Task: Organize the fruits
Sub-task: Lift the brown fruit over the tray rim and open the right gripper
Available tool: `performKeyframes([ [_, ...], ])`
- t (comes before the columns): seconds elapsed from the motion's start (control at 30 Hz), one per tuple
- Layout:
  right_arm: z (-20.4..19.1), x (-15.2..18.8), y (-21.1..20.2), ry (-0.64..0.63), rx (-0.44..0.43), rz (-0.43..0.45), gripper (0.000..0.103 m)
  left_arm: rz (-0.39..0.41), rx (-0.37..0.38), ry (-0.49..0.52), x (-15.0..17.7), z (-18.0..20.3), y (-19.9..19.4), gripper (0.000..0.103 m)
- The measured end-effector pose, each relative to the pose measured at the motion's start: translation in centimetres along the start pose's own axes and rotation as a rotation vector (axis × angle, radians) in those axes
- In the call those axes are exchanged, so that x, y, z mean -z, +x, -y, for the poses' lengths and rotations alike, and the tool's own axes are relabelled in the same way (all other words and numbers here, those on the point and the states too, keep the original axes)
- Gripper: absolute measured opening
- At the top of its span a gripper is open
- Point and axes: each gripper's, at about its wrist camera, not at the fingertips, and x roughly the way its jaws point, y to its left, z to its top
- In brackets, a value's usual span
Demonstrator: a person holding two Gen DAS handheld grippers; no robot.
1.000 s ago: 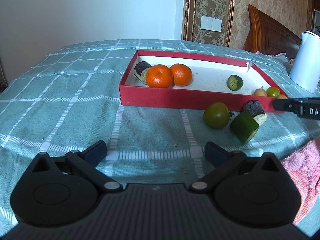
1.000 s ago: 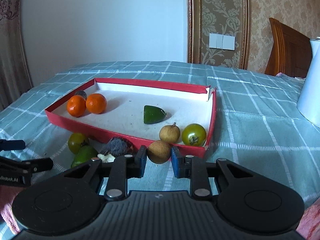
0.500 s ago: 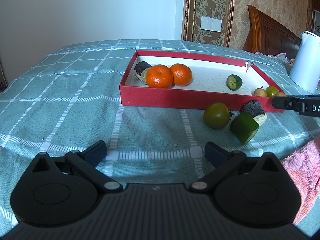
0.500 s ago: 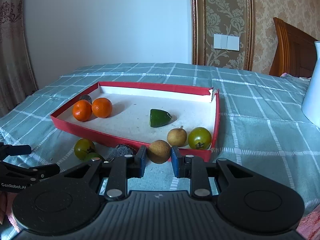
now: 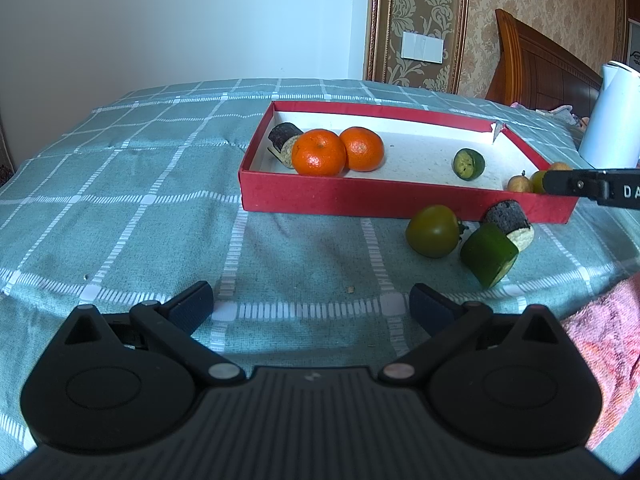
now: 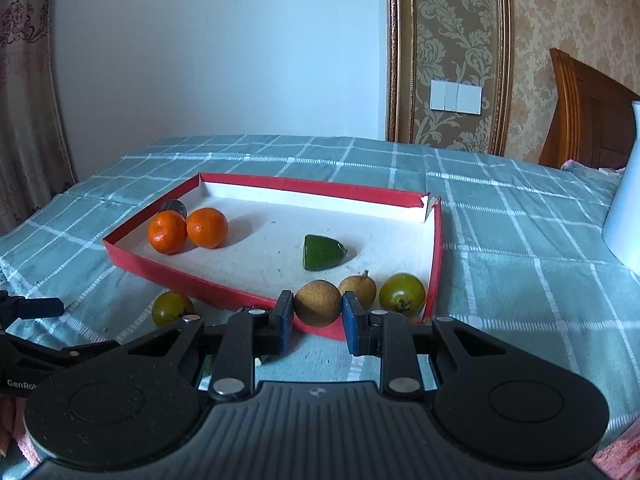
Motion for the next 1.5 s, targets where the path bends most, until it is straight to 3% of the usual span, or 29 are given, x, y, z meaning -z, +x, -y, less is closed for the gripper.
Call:
performKeyframes([
  [0.73,1.2,-2.4,4.3,-0.039,0.121,0.028,0.025,-0.001,-0.002,0.002,0.0,0.1,0.0,0.103],
  [1.0,2.5,-3.3,7.3,-0.025,0.169,-0.007,0.025,-0.001,-0.003,0.003,0.0,0.1,0.0,0.103],
  [1.27,4.0,-3.7,11.0,0.01,0.186,-0.101,0.025,-0.002,-0.004,0.004,0.0,0.1,0.0,0.103],
  [1.5,4.0,-3.4,11.5,0.001,0.196,-0.111,0.025,-0.002,-0.004,0.004,0.0,0.1,0.1,0.103],
])
